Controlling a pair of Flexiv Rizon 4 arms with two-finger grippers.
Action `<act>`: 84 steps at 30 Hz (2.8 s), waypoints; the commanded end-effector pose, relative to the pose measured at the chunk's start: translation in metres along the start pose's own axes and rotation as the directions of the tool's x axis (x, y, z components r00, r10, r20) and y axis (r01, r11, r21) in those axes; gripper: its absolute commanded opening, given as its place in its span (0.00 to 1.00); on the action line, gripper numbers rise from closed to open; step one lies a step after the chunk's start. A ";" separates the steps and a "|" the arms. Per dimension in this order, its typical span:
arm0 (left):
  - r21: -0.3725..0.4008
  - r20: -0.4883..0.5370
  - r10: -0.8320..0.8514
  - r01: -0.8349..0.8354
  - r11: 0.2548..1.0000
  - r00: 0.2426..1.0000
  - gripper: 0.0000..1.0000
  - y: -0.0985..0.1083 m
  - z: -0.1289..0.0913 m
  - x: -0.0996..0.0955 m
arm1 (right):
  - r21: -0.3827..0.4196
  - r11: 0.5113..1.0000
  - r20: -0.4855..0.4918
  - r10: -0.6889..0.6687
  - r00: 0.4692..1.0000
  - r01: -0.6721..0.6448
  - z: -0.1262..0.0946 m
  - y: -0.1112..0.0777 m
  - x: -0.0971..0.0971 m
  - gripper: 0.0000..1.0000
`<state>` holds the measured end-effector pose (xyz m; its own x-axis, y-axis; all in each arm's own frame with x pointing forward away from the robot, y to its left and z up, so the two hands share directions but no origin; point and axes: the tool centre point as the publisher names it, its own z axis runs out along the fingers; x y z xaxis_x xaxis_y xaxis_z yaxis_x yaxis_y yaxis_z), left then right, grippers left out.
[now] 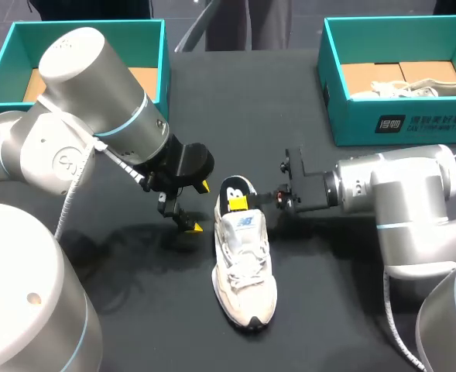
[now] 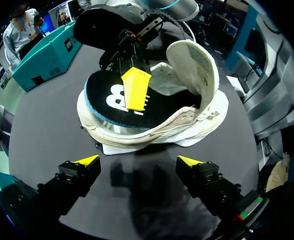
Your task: Take the shoe out of the shoebox, open the shoe tongue, remove and reinsert the insole, then place the shoe into the shoebox
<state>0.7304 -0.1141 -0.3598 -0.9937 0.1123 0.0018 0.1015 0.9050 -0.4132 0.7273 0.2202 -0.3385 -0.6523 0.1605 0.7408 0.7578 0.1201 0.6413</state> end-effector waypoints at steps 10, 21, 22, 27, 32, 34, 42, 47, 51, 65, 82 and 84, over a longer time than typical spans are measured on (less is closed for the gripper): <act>-0.001 -0.001 0.000 0.000 1.000 1.000 1.00 0.000 0.000 0.000 | -0.028 0.999 0.023 0.024 0.999 -0.024 0.000 -0.019 0.009 0.16; -0.001 -0.001 0.000 0.000 1.000 1.000 1.00 0.000 0.000 0.000 | 0.006 0.999 0.039 -0.038 0.999 0.037 0.000 0.002 0.015 0.43; -0.001 -0.001 0.000 0.000 1.000 1.000 1.00 0.000 0.000 0.000 | 0.009 0.999 0.041 -0.040 0.998 0.040 0.000 0.003 0.014 0.43; -0.001 -0.001 0.000 0.000 1.000 1.000 1.00 0.000 0.000 0.000 | 0.019 0.998 0.049 -0.054 0.997 0.053 -0.002 0.009 0.013 0.36; -0.001 -0.001 0.000 0.000 1.000 1.000 1.00 0.000 0.000 0.000 | 0.023 0.998 0.063 -0.055 0.996 0.054 -0.005 0.015 0.008 0.01; -0.001 -0.001 0.000 0.000 1.000 1.000 1.00 0.000 0.000 0.000 | 0.025 0.998 0.062 -0.052 0.997 0.050 -0.004 0.015 0.006 0.00; -0.001 -0.001 0.000 0.000 1.000 1.000 1.00 0.000 0.000 0.000 | 0.033 0.999 0.051 -0.008 0.999 0.007 0.001 -0.001 -0.001 0.00; -0.001 -0.001 0.000 0.000 1.000 1.000 1.00 0.000 0.000 0.000 | 0.027 1.000 0.051 0.011 0.999 -0.013 0.001 -0.011 0.001 0.00; -0.001 -0.001 0.000 0.000 1.000 1.000 1.00 0.000 0.000 0.000 | 0.019 1.000 0.049 0.022 0.999 -0.023 0.001 -0.015 0.001 0.00; -0.001 0.021 0.004 -0.004 1.000 1.000 1.00 0.003 -0.008 0.002 | 0.041 0.998 0.081 -0.042 0.996 0.039 -0.002 0.004 0.014 0.85; -0.018 0.063 -0.019 0.020 1.000 0.998 1.00 0.023 -0.030 -0.001 | 0.078 0.994 0.146 -0.084 0.986 0.073 -0.017 0.012 0.029 0.85; -0.019 0.065 -0.022 0.024 1.000 0.998 1.00 0.024 -0.030 -0.001 | 0.079 0.994 0.153 -0.087 0.984 0.075 -0.019 0.012 0.030 0.85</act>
<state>0.7378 -0.0833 -0.3434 -0.9968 0.0666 -0.0447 0.0789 0.9153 -0.3949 0.7198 0.2096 -0.3090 -0.7070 0.2883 0.6458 0.7041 0.2008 0.6811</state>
